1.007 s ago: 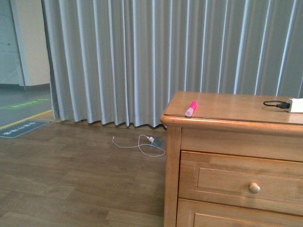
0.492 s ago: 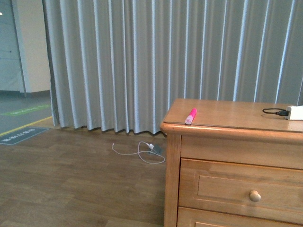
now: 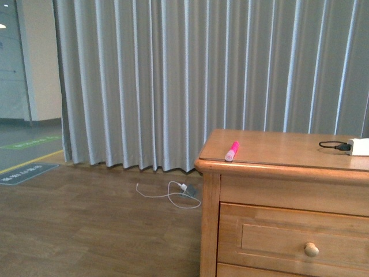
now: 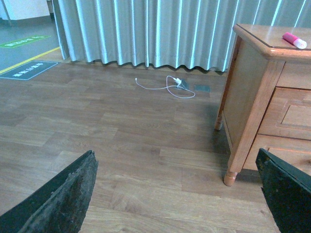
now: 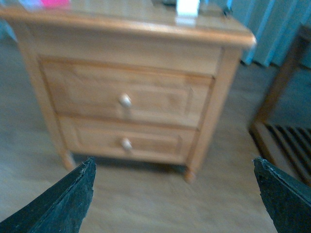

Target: Place pink marker in drawer with both arms

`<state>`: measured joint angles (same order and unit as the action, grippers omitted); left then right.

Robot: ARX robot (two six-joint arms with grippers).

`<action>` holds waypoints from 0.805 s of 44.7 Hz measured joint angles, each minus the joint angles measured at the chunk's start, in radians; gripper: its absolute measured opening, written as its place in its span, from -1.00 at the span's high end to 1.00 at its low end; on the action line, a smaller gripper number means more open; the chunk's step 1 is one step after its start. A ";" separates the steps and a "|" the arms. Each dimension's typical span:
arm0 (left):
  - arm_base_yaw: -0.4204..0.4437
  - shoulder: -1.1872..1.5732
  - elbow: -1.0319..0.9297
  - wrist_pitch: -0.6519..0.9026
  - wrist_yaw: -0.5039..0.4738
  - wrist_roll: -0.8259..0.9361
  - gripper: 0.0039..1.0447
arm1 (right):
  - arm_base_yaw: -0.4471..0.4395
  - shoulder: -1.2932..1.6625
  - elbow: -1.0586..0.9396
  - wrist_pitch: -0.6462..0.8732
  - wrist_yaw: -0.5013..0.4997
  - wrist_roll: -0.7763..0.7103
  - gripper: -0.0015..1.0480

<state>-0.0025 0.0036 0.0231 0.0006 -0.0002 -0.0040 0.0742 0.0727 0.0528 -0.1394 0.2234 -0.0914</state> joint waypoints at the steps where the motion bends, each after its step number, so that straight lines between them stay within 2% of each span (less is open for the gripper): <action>1: 0.000 0.000 0.000 0.000 0.000 0.000 -0.89 | 0.024 0.031 0.009 -0.032 0.056 -0.020 -0.83; 4: 0.000 0.000 0.000 0.000 0.000 0.000 -0.89 | 0.049 0.090 0.018 -0.041 0.082 -0.042 -0.83; 7: 0.000 0.000 0.000 0.000 0.000 0.000 -0.89 | 0.061 0.189 0.059 -0.011 0.045 -0.020 -0.83; 14: 0.000 0.000 0.000 0.000 0.000 0.000 -0.89 | 0.077 0.623 0.196 0.256 -0.003 0.081 -0.83; 24: 0.000 0.000 0.000 0.000 0.000 0.000 -0.89 | 0.119 1.163 0.384 0.500 0.000 0.150 -0.83; 36: 0.000 0.000 0.000 0.000 0.000 0.000 -0.89 | 0.155 1.603 0.645 0.596 0.040 0.174 -0.83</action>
<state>-0.0025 0.0036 0.0231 0.0006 0.0002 -0.0040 0.2291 1.6753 0.6975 0.4568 0.2638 0.0826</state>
